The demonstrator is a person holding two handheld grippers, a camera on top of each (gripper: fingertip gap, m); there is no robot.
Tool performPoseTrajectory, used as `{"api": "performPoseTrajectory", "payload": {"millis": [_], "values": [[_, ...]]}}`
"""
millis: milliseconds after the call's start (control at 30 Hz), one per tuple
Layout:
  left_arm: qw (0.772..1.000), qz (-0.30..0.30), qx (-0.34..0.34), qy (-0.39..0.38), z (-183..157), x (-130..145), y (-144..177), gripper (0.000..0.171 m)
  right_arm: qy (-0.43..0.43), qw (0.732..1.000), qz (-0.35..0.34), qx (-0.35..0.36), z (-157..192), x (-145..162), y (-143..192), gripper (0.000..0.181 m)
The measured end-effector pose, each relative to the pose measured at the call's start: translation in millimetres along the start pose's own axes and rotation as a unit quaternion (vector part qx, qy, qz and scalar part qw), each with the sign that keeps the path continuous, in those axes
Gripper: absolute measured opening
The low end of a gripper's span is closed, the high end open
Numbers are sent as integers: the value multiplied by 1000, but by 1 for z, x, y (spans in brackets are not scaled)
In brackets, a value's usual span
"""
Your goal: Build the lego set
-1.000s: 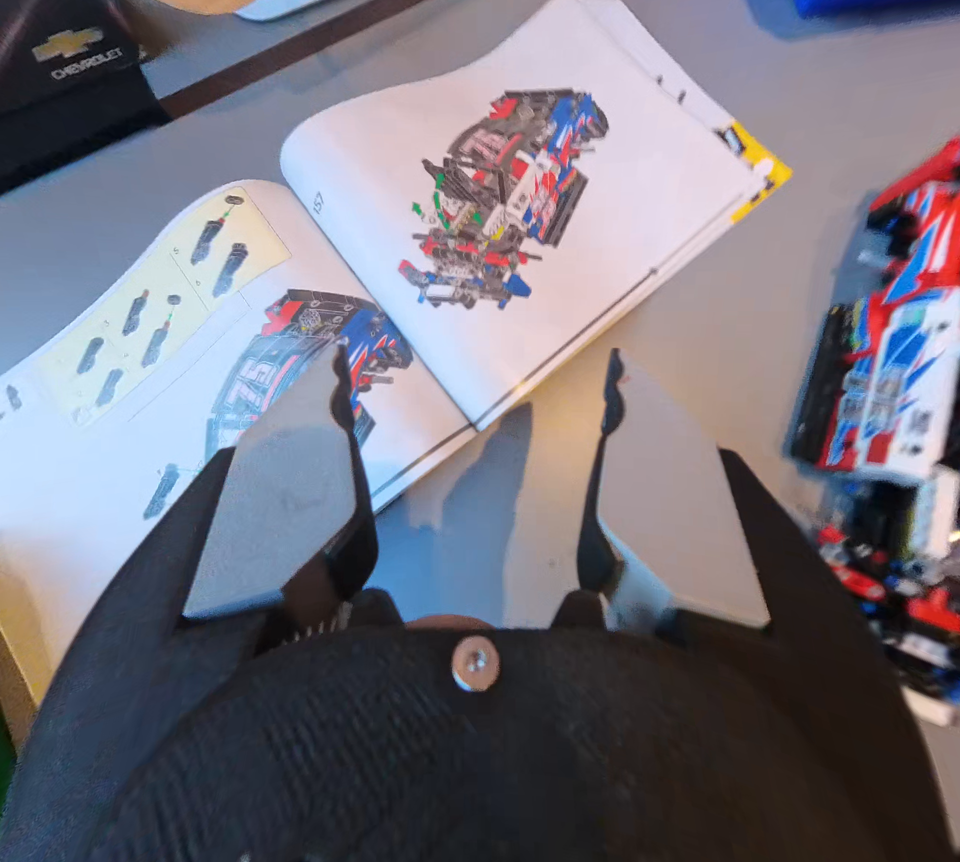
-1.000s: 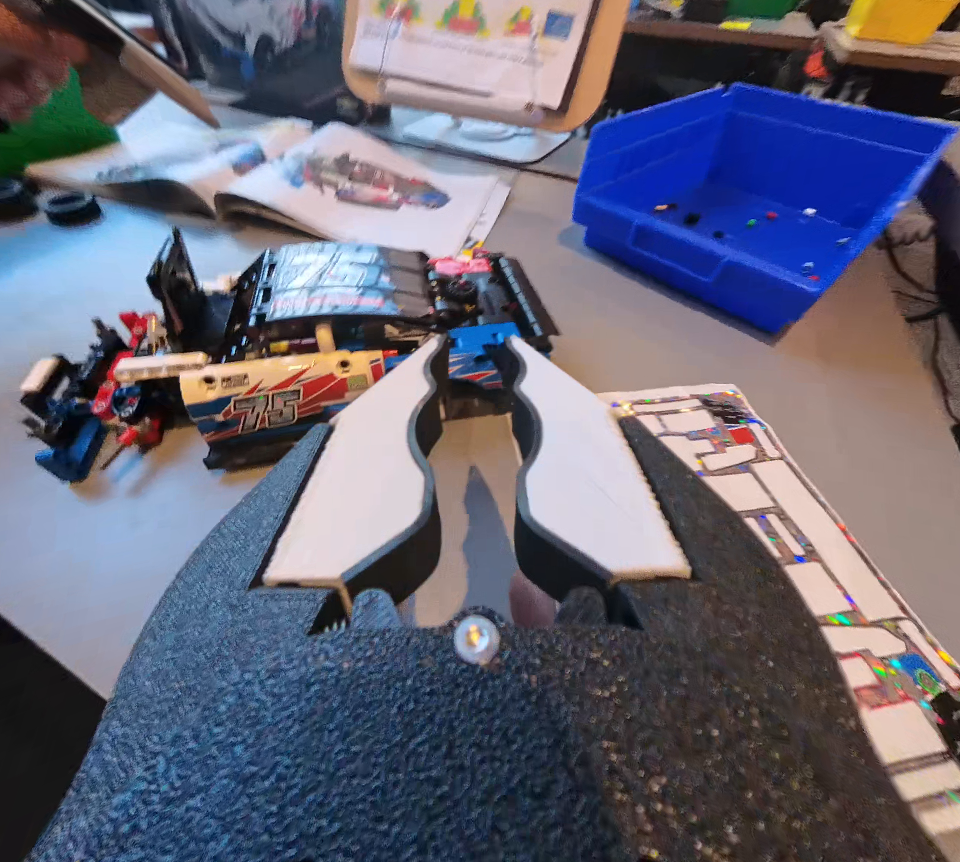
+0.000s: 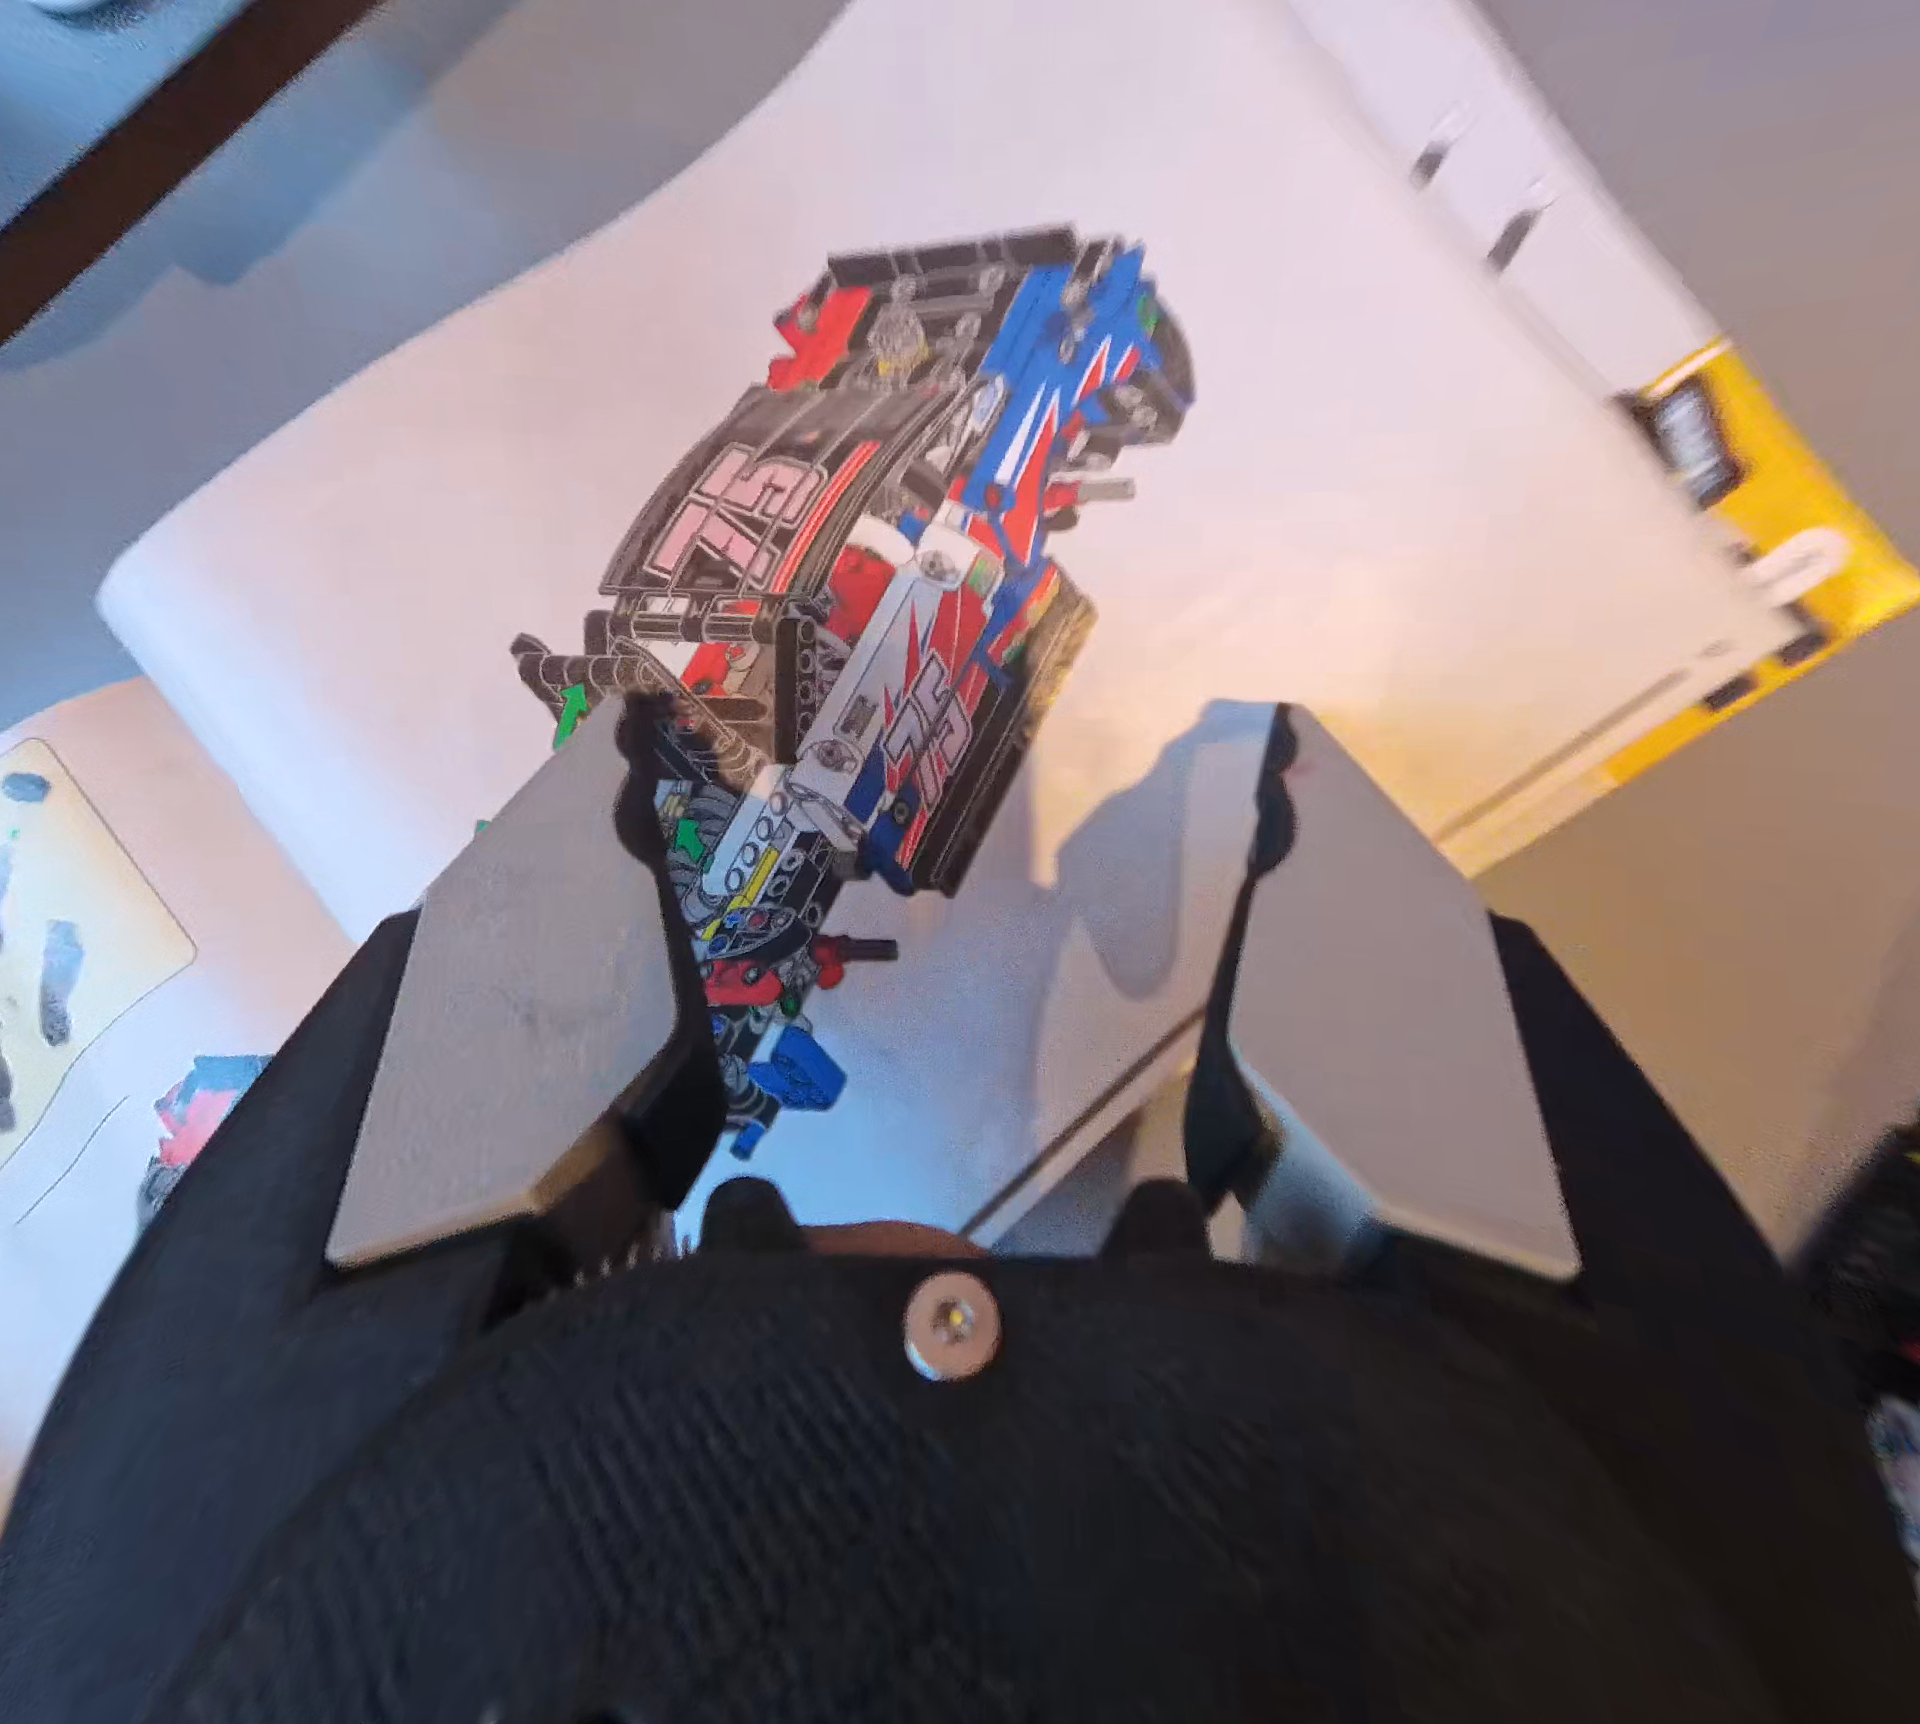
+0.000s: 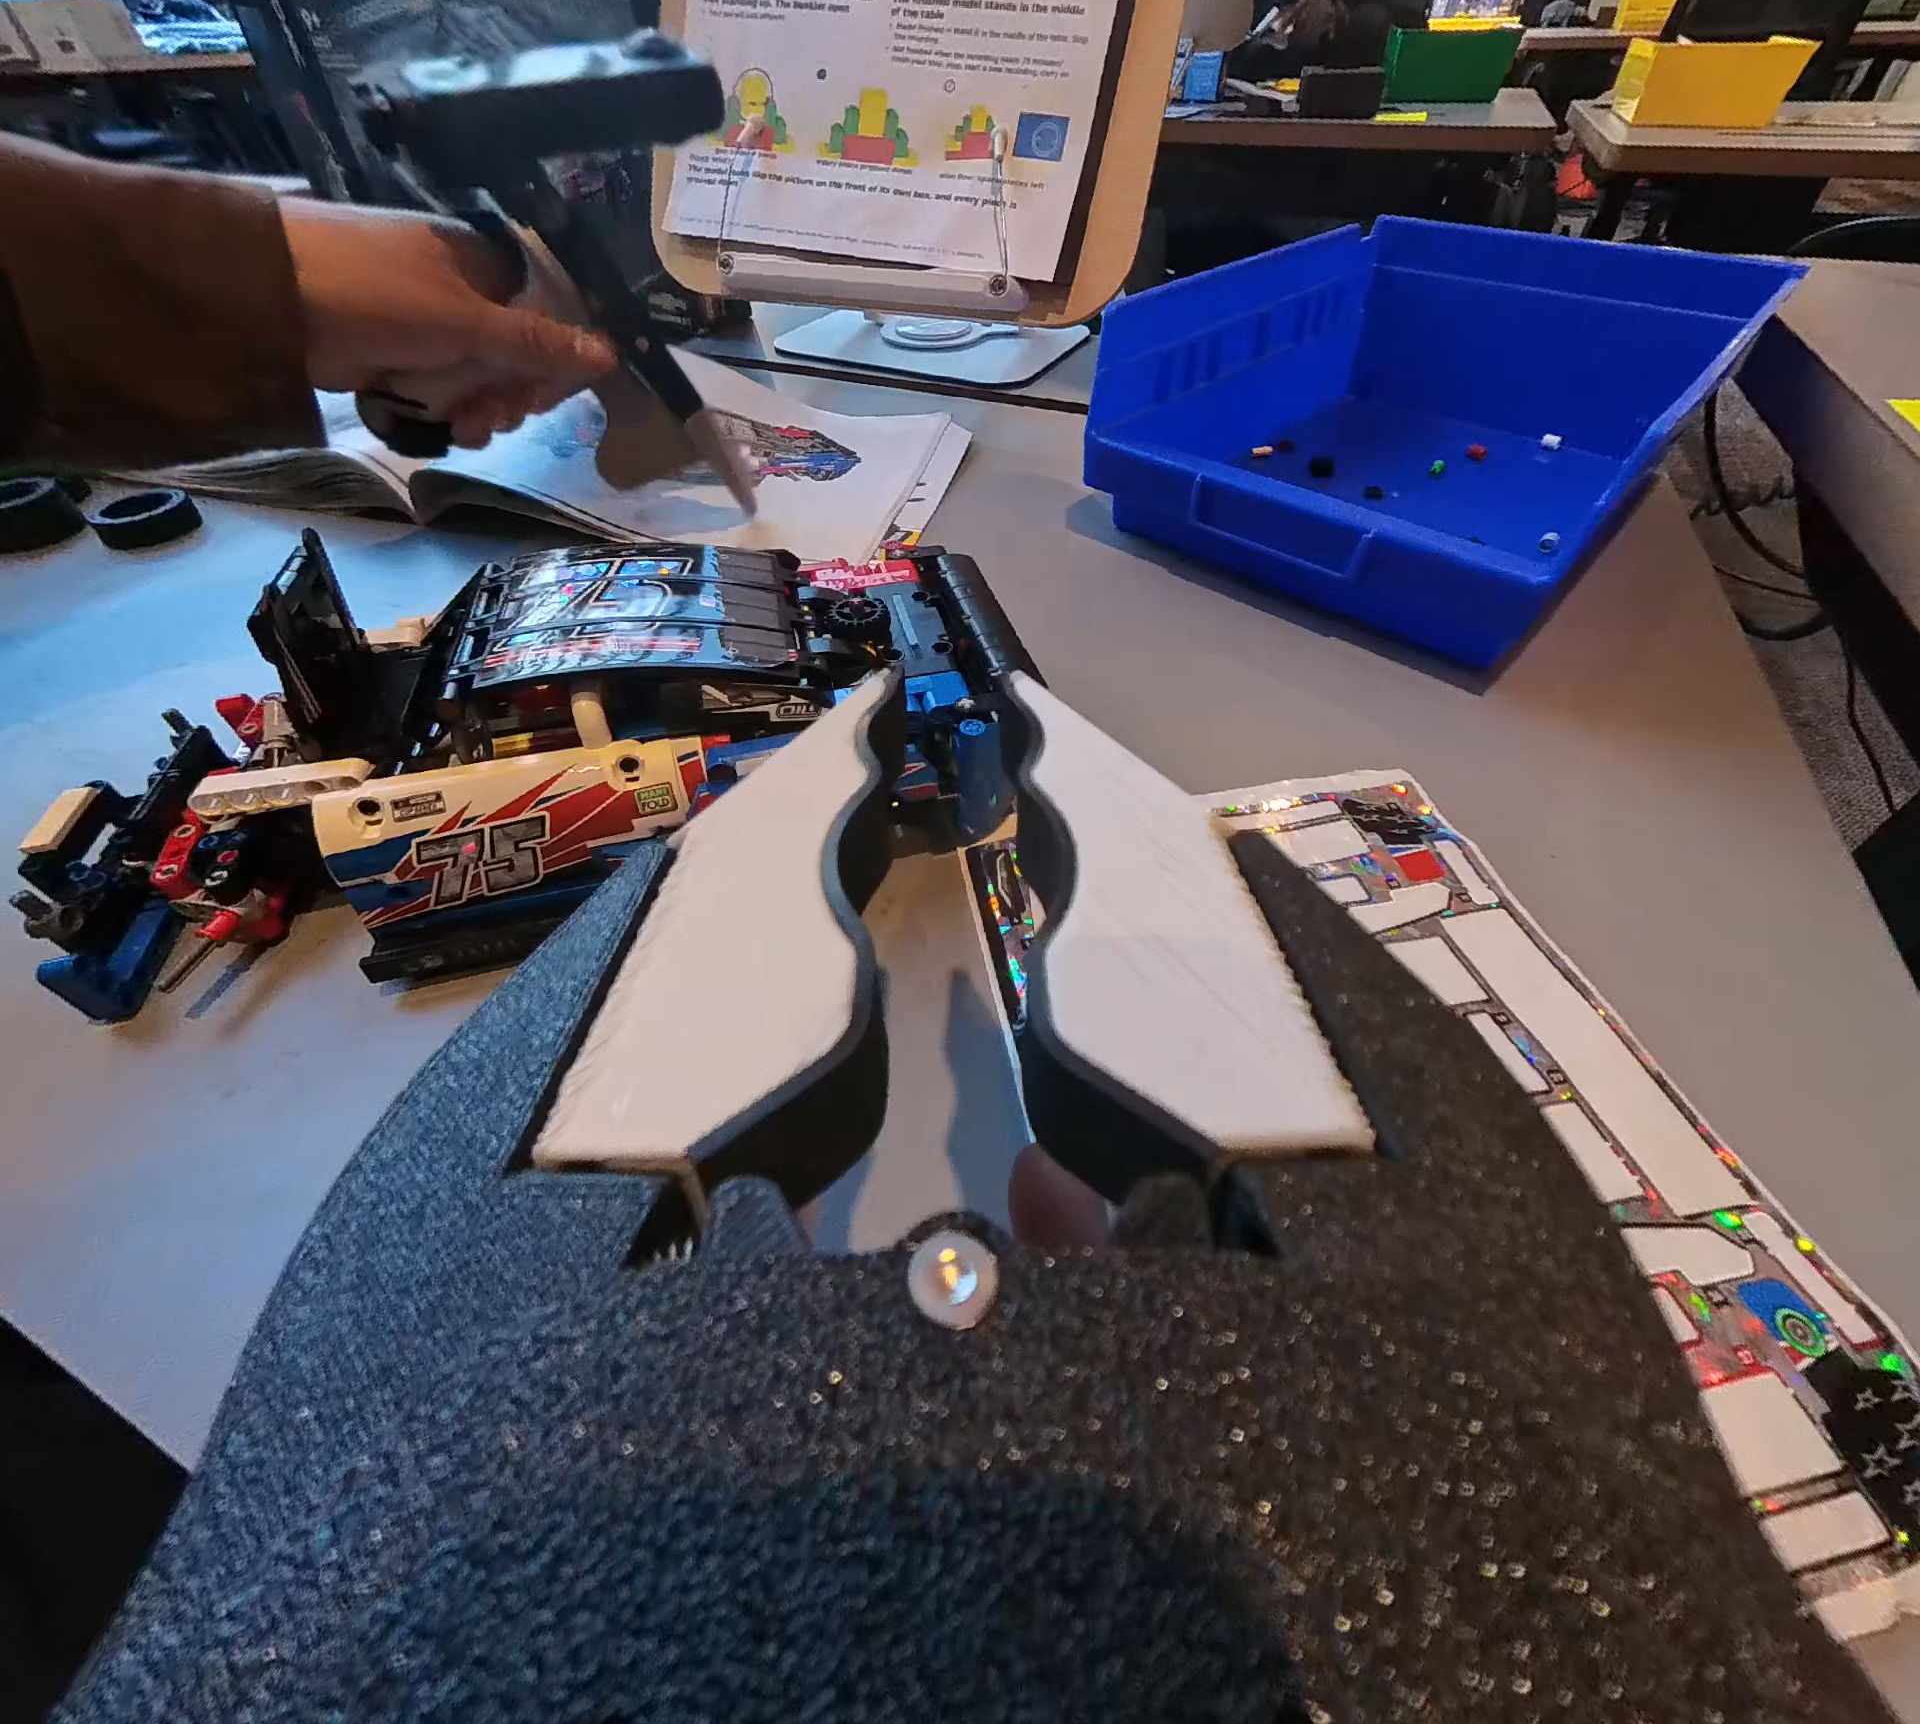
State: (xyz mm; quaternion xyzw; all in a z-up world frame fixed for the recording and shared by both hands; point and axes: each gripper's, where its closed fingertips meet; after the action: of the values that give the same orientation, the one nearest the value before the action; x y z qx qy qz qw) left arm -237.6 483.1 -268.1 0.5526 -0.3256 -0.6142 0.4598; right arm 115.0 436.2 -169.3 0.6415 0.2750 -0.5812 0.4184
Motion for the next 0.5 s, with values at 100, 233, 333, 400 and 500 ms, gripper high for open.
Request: {"api": "performPoseTrajectory", "payload": {"millis": [100,233,333,400,500], "values": [[1000,-7,17,-9,-5,2,-3,104,1,1000,-2,4,-2,-1,2,16],[1000,17,26,3,-4,7,-1,103,-9,1000,-2,4,-5,1,2,16],[998,-29,55,29,-9,-10,10,96,-14,1000,-1,0,-5,2,2,16],[992,-45,108,47,-24,-15,17,104,-17,1000,-4,-1,-5,1,3,15],[998,0,69,14,-22,3,3,115,-24,1000,-8,-2,-6,0,3,15]]}}
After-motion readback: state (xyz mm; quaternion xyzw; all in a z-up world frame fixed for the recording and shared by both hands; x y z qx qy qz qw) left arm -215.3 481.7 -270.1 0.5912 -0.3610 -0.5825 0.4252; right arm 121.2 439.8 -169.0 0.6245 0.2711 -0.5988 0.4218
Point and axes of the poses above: each gripper's, where its closed fingertips meet, y back along the fingers, x out of its underside, z = x × y across the jaws, and after that the axes turned 3 degrees about z, right-handed
